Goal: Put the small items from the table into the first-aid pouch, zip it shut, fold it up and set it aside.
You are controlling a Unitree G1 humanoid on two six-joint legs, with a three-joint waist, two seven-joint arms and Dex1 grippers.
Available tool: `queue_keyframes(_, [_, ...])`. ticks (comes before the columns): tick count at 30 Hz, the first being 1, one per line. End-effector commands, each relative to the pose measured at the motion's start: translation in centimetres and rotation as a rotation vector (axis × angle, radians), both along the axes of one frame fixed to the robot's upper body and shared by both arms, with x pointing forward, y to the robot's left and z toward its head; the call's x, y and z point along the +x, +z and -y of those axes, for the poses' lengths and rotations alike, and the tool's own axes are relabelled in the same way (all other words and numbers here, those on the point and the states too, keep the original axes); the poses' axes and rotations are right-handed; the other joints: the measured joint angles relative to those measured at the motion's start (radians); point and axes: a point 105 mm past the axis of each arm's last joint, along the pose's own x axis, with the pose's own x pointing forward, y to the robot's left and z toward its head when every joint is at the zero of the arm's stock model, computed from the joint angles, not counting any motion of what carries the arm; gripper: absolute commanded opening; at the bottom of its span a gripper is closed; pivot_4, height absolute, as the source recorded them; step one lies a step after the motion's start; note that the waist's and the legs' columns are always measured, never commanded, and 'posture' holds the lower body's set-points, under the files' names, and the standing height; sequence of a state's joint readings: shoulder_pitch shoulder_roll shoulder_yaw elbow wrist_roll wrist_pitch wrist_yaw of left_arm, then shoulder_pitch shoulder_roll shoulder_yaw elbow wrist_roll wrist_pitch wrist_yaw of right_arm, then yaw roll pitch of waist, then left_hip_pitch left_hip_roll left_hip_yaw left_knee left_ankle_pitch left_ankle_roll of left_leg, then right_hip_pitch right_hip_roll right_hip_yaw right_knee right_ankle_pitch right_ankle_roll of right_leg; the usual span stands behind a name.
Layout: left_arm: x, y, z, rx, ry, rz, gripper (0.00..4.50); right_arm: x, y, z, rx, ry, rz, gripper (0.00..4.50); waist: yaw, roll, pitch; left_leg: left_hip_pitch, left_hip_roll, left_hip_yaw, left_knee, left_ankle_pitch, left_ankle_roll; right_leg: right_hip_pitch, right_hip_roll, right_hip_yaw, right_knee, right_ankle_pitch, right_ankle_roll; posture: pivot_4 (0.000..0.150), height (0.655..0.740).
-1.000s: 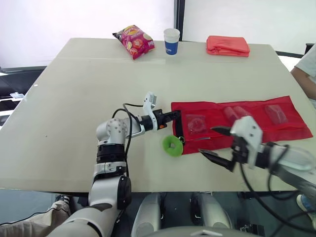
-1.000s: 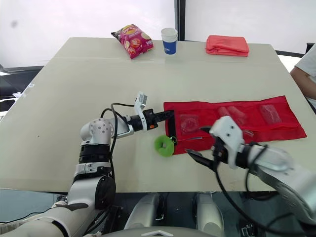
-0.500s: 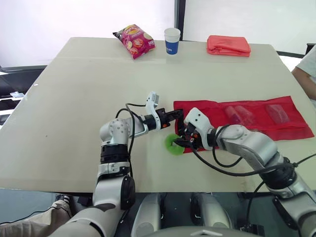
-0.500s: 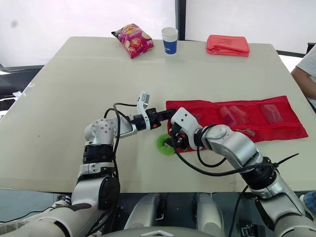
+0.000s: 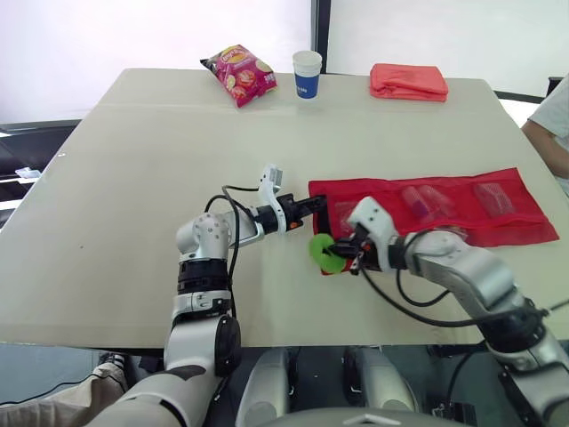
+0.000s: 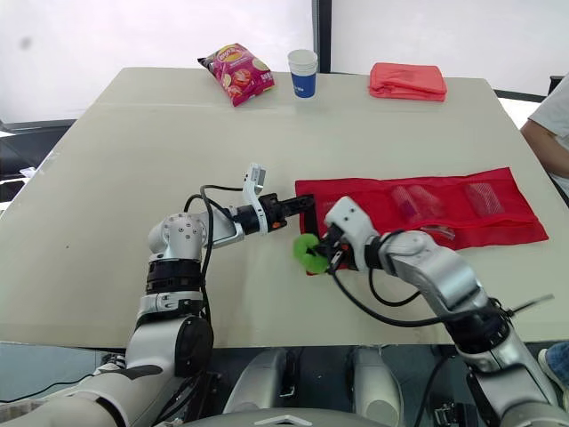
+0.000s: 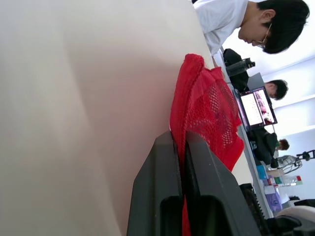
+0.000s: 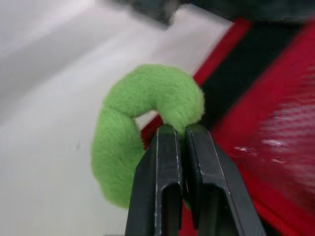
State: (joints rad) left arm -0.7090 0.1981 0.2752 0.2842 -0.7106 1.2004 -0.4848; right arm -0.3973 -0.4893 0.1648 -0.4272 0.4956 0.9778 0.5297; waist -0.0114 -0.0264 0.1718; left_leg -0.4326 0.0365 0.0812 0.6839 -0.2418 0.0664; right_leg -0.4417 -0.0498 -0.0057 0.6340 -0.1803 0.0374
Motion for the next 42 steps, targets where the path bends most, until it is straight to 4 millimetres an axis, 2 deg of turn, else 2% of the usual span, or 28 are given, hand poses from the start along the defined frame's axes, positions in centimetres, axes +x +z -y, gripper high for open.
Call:
queue_keyframes(1, [0.1,1.0,-2.2,0.026,0.010,0.057,0.00,1.0,3.6,5.4,0.081,-0.271,0.125,0.04,-0.001,0.000,0.000,0.000,0.000,0.000,0.000,0.000,0.000,0.000,0.000,0.000,0.000,0.000,0.000,0.150,0.7400])
queue_keyframes(7, [0.1,0.7,-5.2,0.114,0.002,0.076,0.00,2.3,4.2,12.1,0.083,-0.659,0.168,0.04,-0.004,0.000,0.000,0.001,0.001,0.003,-0.001,0.000,0.000,-0.002,0.000,0.001,0.002,-0.001,-0.001,0.150,0.7400])
queue_keyframes(9, [0.3,0.8,-6.0,0.142,0.007,0.091,0.00,2.2,4.3,12.9,0.076,-0.692,0.181,0.04,-0.004,0.000,0.000,0.000,0.001,0.005,-0.001,0.000,0.000,-0.004,0.000,0.003,0.002,-0.001,-0.001,0.150,0.7400])
queue_keyframes(13, [0.8,1.1,-6.6,0.155,0.016,0.113,0.00,1.5,4.5,12.5,0.074,-0.657,0.182,0.04,-0.002,0.000,0.000,0.000,0.001,0.005,-0.001,0.000,0.000,-0.004,0.000,0.003,0.003,-0.002,-0.003,0.150,0.7400])
queue_keyframes(15, [0.8,0.8,-7.1,0.170,0.020,0.109,0.00,1.7,4.3,13.9,0.033,-0.714,0.193,0.04,-0.001,0.000,0.000,0.000,0.001,0.006,-0.001,0.000,0.000,-0.004,0.000,0.003,0.002,-0.002,-0.003,0.150,0.7400])
queue_keyframes(18, [1.1,-0.1,-9.3,0.228,0.068,0.098,0.00,1.9,4.8,18.2,-0.052,-0.873,0.237,0.04,-0.001,0.000,0.000,0.000,0.000,0.006,-0.001,0.000,0.000,-0.004,-0.001,0.003,0.002,-0.002,-0.003,0.150,0.7400])
queue_keyframes(20, [1.3,-0.4,-10.8,0.266,0.094,0.100,0.00,1.8,5.4,20.4,-0.092,-0.947,0.271,0.04,-0.001,0.000,0.000,0.000,0.000,0.006,-0.001,0.000,0.000,-0.004,-0.001,0.004,0.002,-0.002,-0.004,0.150,0.7400])
queue_keyframes(21, [1.7,-0.5,-12.4,0.309,0.130,0.107,0.00,1.6,5.9,22.7,-0.134,-1.029,0.299,0.04,-0.001,0.000,0.000,0.000,0.000,0.006,-0.001,0.000,0.000,-0.004,-0.001,0.004,0.002,-0.002,-0.004,0.150,0.7400])
queue_keyframes(23, [2.2,-0.5,-14.7,0.376,0.182,0.123,0.00,1.1,6.8,25.7,-0.183,-1.133,0.338,0.04,-0.001,0.000,0.000,0.000,0.000,0.006,-0.002,0.000,0.000,-0.005,0.000,0.004,0.002,-0.002,-0.004,0.150,0.7400])
queue_keyframes(25, [2.6,-0.5,-16.1,0.415,0.208,0.136,0.00,0.8,7.3,27.1,-0.201,-1.175,0.358,0.04,-0.005,0.000,0.000,0.000,0.000,0.007,-0.002,0.000,0.000,-0.005,0.000,0.004,0.002,-0.003,-0.004,0.150,0.7400])
queue_keyframes(26, [3.0,-0.1,-17.4,0.456,0.250,0.153,0.00,0.4,7.6,27.7,-0.216,-1.186,0.360,0.04,-0.006,0.000,0.000,0.000,0.000,0.008,-0.002,0.000,0.000,-0.005,0.000,0.004,0.002,-0.003,-0.004,0.150,0.7400])
queue_keyframes(27, [3.4,0.2,-18.4,0.485,0.282,0.166,0.00,0.1,7.6,28.0,-0.227,-1.184,0.355,0.04,-0.003,0.000,0.000,0.001,0.001,0.008,-0.002,0.000,0.000,-0.005,0.000,0.005,0.002,-0.003,-0.004,0.150,0.7400])
queue_keyframes(29, [3.8,0.8,-19.4,0.519,0.315,0.189,0.00,-0.3,7.2,27.4,-0.231,-1.131,0.320,0.04,-0.001,0.000,0.000,0.000,0.001,0.008,-0.002,0.000,0.000,-0.006,0.001,0.004,0.002,-0.003,-0.003,0.150,0.7400])
queue_keyframes(35, [4.2,1.1,-19.0,0.526,0.284,0.214,0.00,-1.4,4.5,22.0,-0.158,-0.874,0.185,0.04,-0.004,0.000,0.000,-0.001,0.001,0.009,-0.003,0.000,0.000,-0.006,0.000,0.005,0.000,0.000,0.000,0.150,0.7400])
queue_keyframes(41, [3.8,0.5,-19.7,0.589,0.287,0.234,0.00,-1.4,2.5,20.2,-0.087,-0.859,0.057,0.04,-0.006,0.000,0.000,0.001,0.002,0.009,-0.003,0.000,0.000,-0.006,0.000,0.005,0.001,-0.003,-0.003,0.150,0.7400])
queue_keyframes(42, [3.8,0.8,-19.9,0.598,0.296,0.252,0.33,-1.4,2.2,20.1,-0.086,-0.857,0.040,0.01,-0.006,0.000,0.000,0.001,0.002,0.009,-0.003,0.000,0.000,-0.006,0.000,0.006,0.002,-0.002,-0.003,0.150,0.7400])
